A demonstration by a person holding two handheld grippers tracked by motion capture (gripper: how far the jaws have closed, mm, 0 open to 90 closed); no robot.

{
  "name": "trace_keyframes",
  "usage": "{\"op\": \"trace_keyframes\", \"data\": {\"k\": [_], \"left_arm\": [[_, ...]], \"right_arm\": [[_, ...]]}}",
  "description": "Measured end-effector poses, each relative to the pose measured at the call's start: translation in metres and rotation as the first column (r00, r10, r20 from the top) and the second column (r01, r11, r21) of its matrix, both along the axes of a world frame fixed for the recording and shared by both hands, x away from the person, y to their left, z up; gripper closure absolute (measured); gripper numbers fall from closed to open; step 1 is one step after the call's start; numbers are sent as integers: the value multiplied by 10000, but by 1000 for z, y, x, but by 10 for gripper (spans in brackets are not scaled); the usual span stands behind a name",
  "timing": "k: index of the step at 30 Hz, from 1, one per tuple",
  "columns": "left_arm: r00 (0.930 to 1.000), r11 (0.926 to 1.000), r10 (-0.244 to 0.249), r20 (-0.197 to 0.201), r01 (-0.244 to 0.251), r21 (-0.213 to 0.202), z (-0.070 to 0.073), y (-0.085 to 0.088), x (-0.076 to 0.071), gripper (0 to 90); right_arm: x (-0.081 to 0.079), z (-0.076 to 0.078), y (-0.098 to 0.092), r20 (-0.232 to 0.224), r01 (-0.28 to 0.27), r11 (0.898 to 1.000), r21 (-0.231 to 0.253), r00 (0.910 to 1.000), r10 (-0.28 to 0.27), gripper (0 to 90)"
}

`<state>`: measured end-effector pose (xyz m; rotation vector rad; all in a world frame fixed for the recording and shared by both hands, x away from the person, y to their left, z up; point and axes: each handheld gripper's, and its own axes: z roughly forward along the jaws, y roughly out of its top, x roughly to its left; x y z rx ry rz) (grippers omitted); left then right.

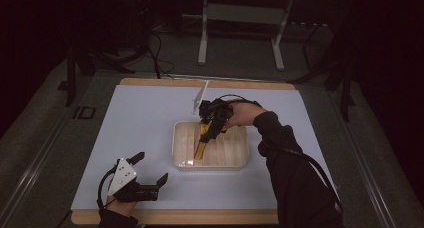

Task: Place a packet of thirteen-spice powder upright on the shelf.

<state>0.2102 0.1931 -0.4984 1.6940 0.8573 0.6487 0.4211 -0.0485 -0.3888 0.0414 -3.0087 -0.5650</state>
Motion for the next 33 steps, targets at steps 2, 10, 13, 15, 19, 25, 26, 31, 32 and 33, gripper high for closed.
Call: {"op": "trace_keyframes", "data": {"k": [2,10,13,15,19,25,26,31,32,33], "left_arm": [[10000,10000,-7,7,7,11,0,0,0,0],[10000,10000,-25,6,25,17,0,0,0,0],[10000,10000,-33,6,33,2,0,0,0,0],[10000,10000,-32,5,32,1,0,0,0,0],[10000,10000,-42,-3,42,11,0,0,0,0],[10000,10000,-58,-23,58,7,0,-1,1,0],[10000,10000,-59,-17,59,3,0,-1,1,0],[10000,10000,-74,-18,74,-3,0,-1,1,0],[10000,10000,-74,-18,74,-3,0,-1,1,0],[10000,10000,-76,-20,76,8,0,-1,1,0]], "right_arm": [[0,-1,1,-28,12,10000,10,10000,-12,317],[0,-11,8,43,-73,9999,-91,10000,73,318],[0,-17,11,-29,-34,9999,-141,10000,34,317],[-1,-18,11,-16,-24,10000,30,10000,24,317],[-1,-19,10,1,17,9996,281,10000,-17,315],[-3,-20,11,-87,12,9999,100,10000,-11,306],[-3,-20,11,-87,11,10000,84,10000,-10,301],[-4,-20,12,-23,-19,10000,-50,10000,18,242],[-5,-19,13,-36,-5,10000,-96,10000,5,220],[-5,-19,13,-36,-5,10000,-96,10000,5,220]]}}
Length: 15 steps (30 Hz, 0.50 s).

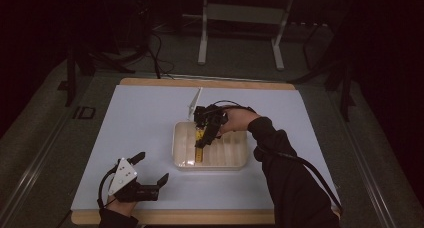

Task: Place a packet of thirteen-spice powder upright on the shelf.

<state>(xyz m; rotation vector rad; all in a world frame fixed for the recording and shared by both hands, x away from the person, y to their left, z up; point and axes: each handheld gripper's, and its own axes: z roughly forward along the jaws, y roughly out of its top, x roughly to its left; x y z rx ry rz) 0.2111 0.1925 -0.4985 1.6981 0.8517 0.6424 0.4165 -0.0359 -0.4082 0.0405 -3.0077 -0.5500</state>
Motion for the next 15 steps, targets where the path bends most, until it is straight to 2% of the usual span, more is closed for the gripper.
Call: {"op": "trace_keyframes", "data": {"k": [2,9,11,15], "left_arm": [[10000,10000,-10,-1,10,2,0,0,0,0],[10000,10000,-20,-14,20,26,0,-1,1,0],[10000,10000,-28,-19,28,19,0,-1,1,0],[10000,10000,-40,-30,40,33,0,-1,1,0]], "right_arm": [[-2,3,1,215,18,10000,-44,9998,-17,199],[-4,18,-2,272,87,9995,305,9996,-95,163],[-4,22,-3,146,268,9988,411,9995,-275,129],[-4,27,-5,330,582,9970,515,9977,-599,116]]}}
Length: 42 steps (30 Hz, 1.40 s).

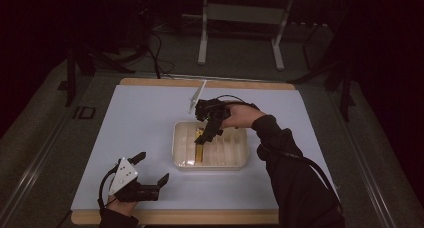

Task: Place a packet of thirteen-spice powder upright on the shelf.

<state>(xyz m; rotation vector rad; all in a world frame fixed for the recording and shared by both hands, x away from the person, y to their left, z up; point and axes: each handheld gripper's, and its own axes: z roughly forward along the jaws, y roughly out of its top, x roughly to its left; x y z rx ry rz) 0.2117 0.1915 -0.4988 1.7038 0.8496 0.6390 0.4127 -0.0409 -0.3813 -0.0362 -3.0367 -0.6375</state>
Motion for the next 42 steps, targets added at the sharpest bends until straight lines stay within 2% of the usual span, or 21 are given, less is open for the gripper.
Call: {"op": "trace_keyframes", "data": {"k": [2,3,5,7,10,11,15,21,22,24,26,28,29,32,34,38,39,40,41,42], "left_arm": [[10000,10000,5,5,-5,-8,0,0,0,0],[10000,10000,7,8,-7,-7,0,0,0,0],[10000,10000,3,6,-3,-6,0,0,0,0],[10000,10000,-14,3,14,-24,0,0,0,0],[10000,10000,-45,3,45,-75,0,0,0,0],[10000,10000,-48,0,48,-53,0,0,0,0],[10000,10000,-53,-7,53,1,0,0,0,0],[9999,9999,-105,18,105,-36,0,-1,0,0],[9999,9999,-104,24,104,-28,0,-1,0,0],[9999,9999,-102,12,102,1,0,-1,0,0],[9999,9999,-106,14,106,-9,0,-1,0,0],[9999,9999,-142,20,142,-13,0,-1,0,0],[9999,9999,-143,29,143,-17,0,-1,0,0],[9999,9999,-135,33,135,1,0,-1,0,0],[9999,9999,-118,35,118,5,0,-1,0,0],[9999,9999,-117,13,117,29,0,-1,0,0],[9999,9999,-117,13,117,29,0,-1,0,0],[9999,9999,-118,20,118,23,0,-1,0,0],[9999,9999,-118,15,118,23,0,-1,0,0],[9999,9999,-110,5,110,45,0,-1,0,0]], "right_arm": [[3,5,-3,-70,397,9988,279,9992,-395,112],[3,5,-3,-70,397,9988,279,9992,-395,112],[6,9,-5,-162,695,9959,573,9975,-687,121],[8,14,-10,21,947,9923,797,9955,-951,137],[8,14,-12,-27,1015,9913,835,9948,-1016,136],[7,15,-16,301,1056,9903,902,9936,-1087,134],[6,18,-27,346,1193,9870,1072,9917,-1237,132],[6,18,-47,304,1775,9742,1393,9826,-1834,131],[6,17,-50,409,1824,9722,1467,9809,-1903,131],[5,14,-55,406,2068,9680,1424,9759,-2144,131],[3,11,-61,585,2266,9643,1372,9699,-2363,131],[3,10,-64,601,2349,9625,1356,9678,-2446,131],[2,8,-70,718,2613,9535,1499,9590,-2741,130],[2,7,-80,719,3029,9352,1834,9447,-3201,127],[1,5,-86,884,3179,9305,1819,9372,-3374,125],[1,1,-97,766,3631,9096,2019,9200,-3843,125],[1,1,-97,766,3631,9096,2019,9200,-3843,125],[0,0,-100,755,3738,9041,2072,9153,-3957,125],[-2,-2,-107,747,4098,8833,2279,8971,-4355,125],[-3,-2,-110,746,4205,8760,2362,8910,-4478,125]]}}
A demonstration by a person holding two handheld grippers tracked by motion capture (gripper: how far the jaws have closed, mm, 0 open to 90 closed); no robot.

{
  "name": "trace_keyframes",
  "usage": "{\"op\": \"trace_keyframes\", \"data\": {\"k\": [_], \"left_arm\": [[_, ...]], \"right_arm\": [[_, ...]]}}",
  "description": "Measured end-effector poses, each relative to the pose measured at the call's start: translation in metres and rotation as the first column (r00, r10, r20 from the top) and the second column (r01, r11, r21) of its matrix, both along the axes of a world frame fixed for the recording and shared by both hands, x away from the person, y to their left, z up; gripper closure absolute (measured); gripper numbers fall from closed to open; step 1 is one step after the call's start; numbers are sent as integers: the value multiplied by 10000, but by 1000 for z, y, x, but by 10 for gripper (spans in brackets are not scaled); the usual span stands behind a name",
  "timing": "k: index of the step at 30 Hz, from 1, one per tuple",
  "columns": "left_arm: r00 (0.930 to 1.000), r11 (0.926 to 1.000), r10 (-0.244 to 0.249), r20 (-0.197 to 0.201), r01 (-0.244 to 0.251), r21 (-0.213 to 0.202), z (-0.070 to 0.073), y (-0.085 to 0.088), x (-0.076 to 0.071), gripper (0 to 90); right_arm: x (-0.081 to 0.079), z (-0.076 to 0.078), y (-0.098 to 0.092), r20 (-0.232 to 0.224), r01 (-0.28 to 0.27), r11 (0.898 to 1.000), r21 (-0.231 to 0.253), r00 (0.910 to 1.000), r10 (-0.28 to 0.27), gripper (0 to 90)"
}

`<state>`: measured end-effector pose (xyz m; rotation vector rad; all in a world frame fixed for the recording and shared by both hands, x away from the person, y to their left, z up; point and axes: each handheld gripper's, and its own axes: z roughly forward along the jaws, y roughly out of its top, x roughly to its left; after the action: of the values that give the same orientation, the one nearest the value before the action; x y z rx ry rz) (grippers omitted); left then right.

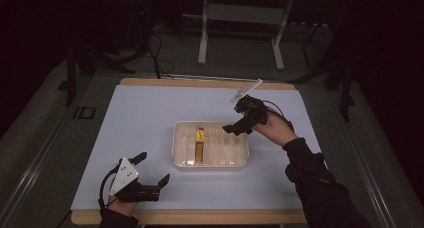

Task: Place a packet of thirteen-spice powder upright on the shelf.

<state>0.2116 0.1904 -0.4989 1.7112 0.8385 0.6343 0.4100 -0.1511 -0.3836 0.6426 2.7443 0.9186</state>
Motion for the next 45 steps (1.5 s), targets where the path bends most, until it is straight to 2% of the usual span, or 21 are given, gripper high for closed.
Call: {"op": "trace_keyframes", "data": {"k": [2,4,7,9,12,15,18,19,20,21,22,23,24,26,27,30,32,34,40,43,45], "left_arm": [[10000,10000,0,10,0,-27,0,0,0,0],[10000,10000,0,1,0,11,0,0,0,0],[10000,10000,3,6,-2,-44,0,0,0,0],[10000,10000,-1,5,1,-50,0,0,0,0],[10000,10000,6,-8,-6,-33,0,0,0,0],[10000,10000,1,-13,-1,-40,0,0,1,0],[10000,10000,2,-23,-2,-70,0,0,1,0],[10000,10000,5,-24,-5,-82,0,0,1,0],[10000,10000,0,-23,0,-77,0,0,1,0],[10000,10000,3,-20,-3,-87,0,-1,1,0],[10000,10000,-1,-29,1,-69,0,-1,1,0],[10000,10000,-4,-34,4,-34,0,-1,1,0],[10000,10000,2,-36,-2,-34,0,-1,1,0],[10000,10000,7,-33,-7,-76,0,-1,1,0],[10000,10000,11,-32,-11,-71,0,-1,1,0],[10000,10000,-4,-32,4,-80,0,-1,1,0],[10000,10000,-44,-38,43,-20,0,-2,2,0],[10000,10000,-72,-33,72,-22,0,-2,2,0],[9999,9999,-102,-24,102,-45,0,-2,2,0],[9999,9999,-135,-25,135,11,1,-3,2,0],[9999,9999,-151,-28,151,10,1,-3,2,0]], "right_arm": [[-2,-2,-6,-11,453,9988,202,9990,-453,125],[-3,-3,-9,7,566,9980,291,9984,-566,125],[-5,-10,-19,270,1401,9886,551,9895,-1417,125],[-5,-10,-19,270,1401,9886,551,9895,-1417,125],[-8,-18,-30,408,2001,9753,937,9780,-2046,125],[-9,-22,-34,406,2155,9702,1105,9744,-2210,125],[-15,-31,-44,689,2516,9584,1346,9625,-2624,125],[-15,-31,-44,689,2516,9584,1346,9625,-2624,125],[-16,-33,-47,804,2629,9541,1434,9578,-2760,125],[-20,-38,-52,927,2901,9423,1672,9469,-3080,125],[-20,-38,-52,927,2901,9423,1672,9469,-3080,125],[-21,-39,-56,1025,3039,9354,1808,9401,-3252,125],[-24,-43,-62,1037,3339,9181,2137,9267,-3611,125],[-25,-46,-69,1102,3566,9035,2377,9143,-3898,126],[-25,-46,-69,1102,3566,9035,2377,9143,-3898,126],[-29,-50,-78,1148,3876,8816,2695,8960,-4290,126],[-31,-53,-81,1135,3976,8708,2893,8890,-4436,125],[-38,-58,-87,1365,4126,8568,3091,8724,-4694,126],[-47,-67,-93,1441,4299,8453,3174,8592,-4910,125],[-56,-70,-96,1498,4603,8251,3276,8369,-5264,125],[-57,-70,-97,1400,4626,8210,3345,8372,-5287,125]]}}
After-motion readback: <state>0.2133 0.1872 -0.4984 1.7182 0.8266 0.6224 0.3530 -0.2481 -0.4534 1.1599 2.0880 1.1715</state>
